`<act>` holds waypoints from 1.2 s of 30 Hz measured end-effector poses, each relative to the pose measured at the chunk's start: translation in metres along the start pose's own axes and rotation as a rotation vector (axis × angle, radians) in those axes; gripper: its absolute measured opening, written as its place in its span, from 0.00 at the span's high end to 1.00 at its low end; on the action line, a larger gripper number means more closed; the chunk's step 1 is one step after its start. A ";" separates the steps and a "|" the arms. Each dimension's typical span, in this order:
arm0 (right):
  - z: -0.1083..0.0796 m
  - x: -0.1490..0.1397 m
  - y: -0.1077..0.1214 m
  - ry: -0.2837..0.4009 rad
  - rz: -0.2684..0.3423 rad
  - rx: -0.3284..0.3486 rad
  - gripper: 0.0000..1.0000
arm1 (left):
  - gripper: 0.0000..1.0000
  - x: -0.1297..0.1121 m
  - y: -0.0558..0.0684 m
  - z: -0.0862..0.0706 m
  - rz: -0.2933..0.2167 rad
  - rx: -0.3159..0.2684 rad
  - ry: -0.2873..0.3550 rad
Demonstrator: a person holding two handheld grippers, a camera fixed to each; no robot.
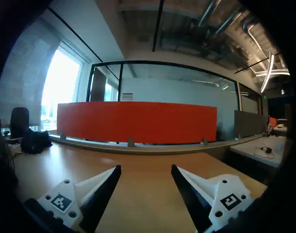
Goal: Fold towel
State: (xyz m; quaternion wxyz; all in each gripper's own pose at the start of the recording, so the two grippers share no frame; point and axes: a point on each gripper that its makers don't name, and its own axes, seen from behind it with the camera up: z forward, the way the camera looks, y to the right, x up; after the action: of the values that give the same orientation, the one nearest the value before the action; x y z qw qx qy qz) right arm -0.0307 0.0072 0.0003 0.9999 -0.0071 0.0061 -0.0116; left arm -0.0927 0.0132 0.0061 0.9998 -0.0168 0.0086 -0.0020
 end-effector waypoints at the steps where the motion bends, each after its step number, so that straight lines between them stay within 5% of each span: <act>1: 0.001 -0.002 0.000 0.000 0.001 0.001 0.00 | 0.02 0.000 0.000 0.000 0.000 0.000 0.000; 36: 0.009 -0.037 -0.001 -0.024 0.048 0.006 0.00 | 0.02 -0.001 0.001 0.000 0.000 0.000 0.000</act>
State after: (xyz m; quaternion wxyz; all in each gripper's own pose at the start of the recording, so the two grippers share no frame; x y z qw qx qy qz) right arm -0.0672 0.0069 0.0098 0.9999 -0.0039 -0.0056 0.0124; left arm -0.0938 0.0139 0.0060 0.9998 -0.0167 0.0088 -0.0022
